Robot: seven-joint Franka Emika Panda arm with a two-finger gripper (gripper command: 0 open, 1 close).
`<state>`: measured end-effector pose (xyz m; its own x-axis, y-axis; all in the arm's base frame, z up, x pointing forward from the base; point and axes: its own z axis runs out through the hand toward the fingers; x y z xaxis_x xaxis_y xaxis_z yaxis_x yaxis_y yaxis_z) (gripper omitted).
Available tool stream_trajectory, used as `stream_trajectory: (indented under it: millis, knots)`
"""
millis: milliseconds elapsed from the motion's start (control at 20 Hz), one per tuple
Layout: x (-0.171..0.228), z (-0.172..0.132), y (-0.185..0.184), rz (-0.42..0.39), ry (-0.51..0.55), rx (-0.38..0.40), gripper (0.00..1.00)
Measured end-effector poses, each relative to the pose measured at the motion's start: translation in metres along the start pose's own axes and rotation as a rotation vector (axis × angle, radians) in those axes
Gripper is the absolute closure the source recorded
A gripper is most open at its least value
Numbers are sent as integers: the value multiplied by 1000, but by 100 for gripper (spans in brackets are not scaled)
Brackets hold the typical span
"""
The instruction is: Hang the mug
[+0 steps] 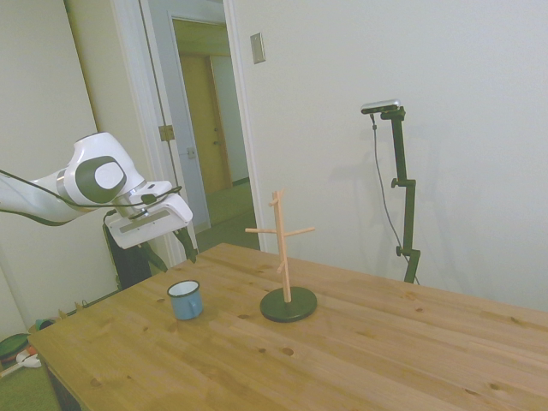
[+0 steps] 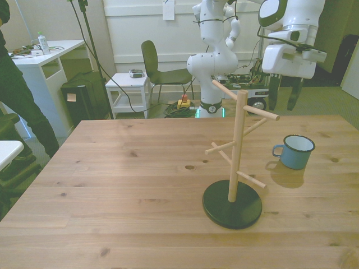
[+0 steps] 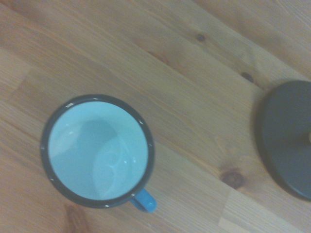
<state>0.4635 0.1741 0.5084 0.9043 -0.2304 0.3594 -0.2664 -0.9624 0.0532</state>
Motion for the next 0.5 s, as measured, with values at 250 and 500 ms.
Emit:
stream_trajectory:
  millis: [250,500]
  knots:
    - [-14,11,-31,-69,-28,15,0]
    - [-15,41,-45,-87,-75,17,0]
